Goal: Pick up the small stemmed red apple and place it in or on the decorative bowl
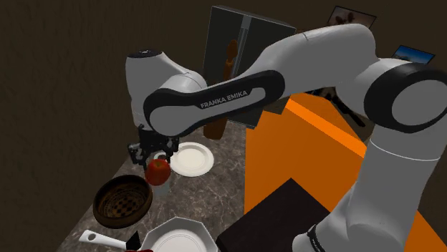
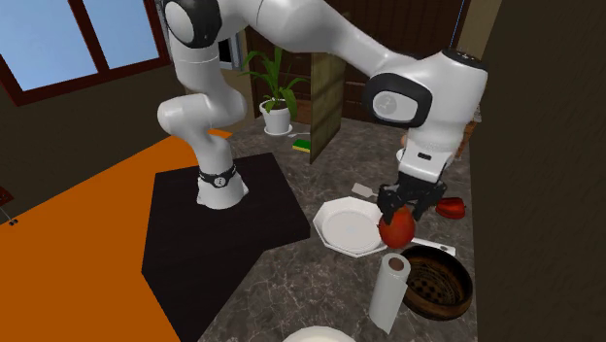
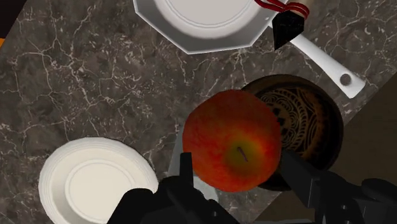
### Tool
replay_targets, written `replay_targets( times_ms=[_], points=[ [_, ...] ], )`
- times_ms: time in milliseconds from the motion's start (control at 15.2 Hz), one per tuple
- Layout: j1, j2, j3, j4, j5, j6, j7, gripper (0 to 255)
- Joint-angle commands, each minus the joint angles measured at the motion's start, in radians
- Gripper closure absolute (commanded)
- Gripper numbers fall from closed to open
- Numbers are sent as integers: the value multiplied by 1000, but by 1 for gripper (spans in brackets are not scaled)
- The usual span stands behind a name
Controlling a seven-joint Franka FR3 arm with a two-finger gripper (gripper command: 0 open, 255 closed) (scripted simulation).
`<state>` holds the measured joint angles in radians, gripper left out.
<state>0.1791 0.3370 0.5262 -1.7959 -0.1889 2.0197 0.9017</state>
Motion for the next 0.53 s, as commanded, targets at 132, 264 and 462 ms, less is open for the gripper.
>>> replay_targets(
  times_ms=[132,264,462],
  points=[
    [86,165,-15,242,-66,-96,55,255],
    [136,253,-26,386,-93,-155,70,255],
    [225,405,-49,649,-131,-265,78,255]
  ],
)
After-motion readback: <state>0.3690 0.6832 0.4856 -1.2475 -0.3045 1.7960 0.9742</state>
